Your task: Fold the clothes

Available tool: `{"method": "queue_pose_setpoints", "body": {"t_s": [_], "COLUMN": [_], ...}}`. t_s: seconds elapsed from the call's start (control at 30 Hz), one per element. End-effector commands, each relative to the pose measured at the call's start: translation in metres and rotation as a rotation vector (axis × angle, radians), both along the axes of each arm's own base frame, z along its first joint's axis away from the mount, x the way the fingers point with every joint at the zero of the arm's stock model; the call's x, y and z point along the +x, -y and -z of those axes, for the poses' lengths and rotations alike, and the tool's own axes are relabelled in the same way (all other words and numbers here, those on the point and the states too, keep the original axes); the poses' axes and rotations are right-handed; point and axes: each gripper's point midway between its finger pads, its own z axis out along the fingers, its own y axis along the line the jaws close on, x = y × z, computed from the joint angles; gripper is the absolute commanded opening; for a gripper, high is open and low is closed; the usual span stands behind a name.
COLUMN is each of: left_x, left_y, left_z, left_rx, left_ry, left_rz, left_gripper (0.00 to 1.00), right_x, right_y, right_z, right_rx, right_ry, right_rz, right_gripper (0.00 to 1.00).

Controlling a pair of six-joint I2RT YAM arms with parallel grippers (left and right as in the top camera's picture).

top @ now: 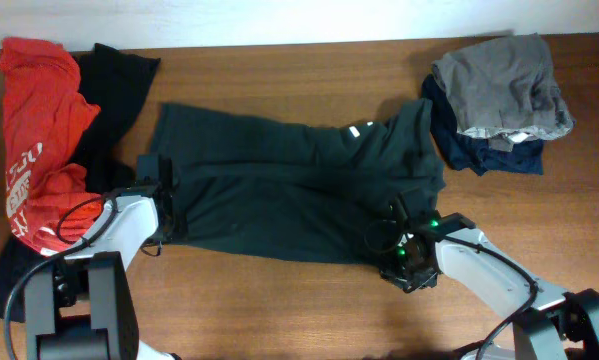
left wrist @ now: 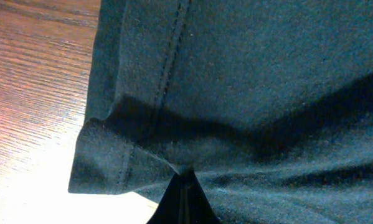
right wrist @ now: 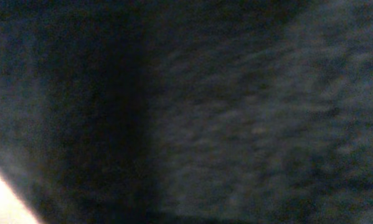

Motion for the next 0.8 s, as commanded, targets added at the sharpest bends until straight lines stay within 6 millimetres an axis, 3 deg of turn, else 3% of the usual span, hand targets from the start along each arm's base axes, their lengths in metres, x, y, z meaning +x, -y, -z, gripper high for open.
{"method": "queue_pose_setpoints", "body": {"t_s": [0.0,0.03,0.2,0.43,0.57,0.77], "left_x": [-0.023,-0.022,-0.006,0.015,0.017,0.011], "left_y": [0.006,0.006,0.005,0.008,0.009,0.01], "left_z": [0.018,0.015,-0.01,-0.06,-0.084,-0.105], "left_rx": [-0.047,-0.048,-0.046,-0.069,-0.074,-0.074], "left_ry": [-0.081,-0.076,0.003,0.163,0.229,0.273], "left_rz": [-0.027,-0.038,-0.047,-0.043,-0.039,-0.037], "left_gripper": [0.0,0.0,0.0,0.01,0.01,0.0], "right_x": [-0.008,-0.009,-0.002,0.016,0.02,0.018], "right_y": [0.003,0.003,0.002,0.01,0.013,0.013], "right_z": [0.01,0.008,-0.013,-0.066,-0.094,-0.119], "right_rx": [-0.024,-0.028,-0.028,-0.089,-0.108,-0.111], "right_ry": [-0.042,-0.051,-0.035,0.038,0.058,0.049], "right_rz": [-0.012,-0.012,-0.028,-0.081,-0.107,-0.122], "right_gripper": [0.11,0.04,0.04,0.04,0.04,0.04]}}
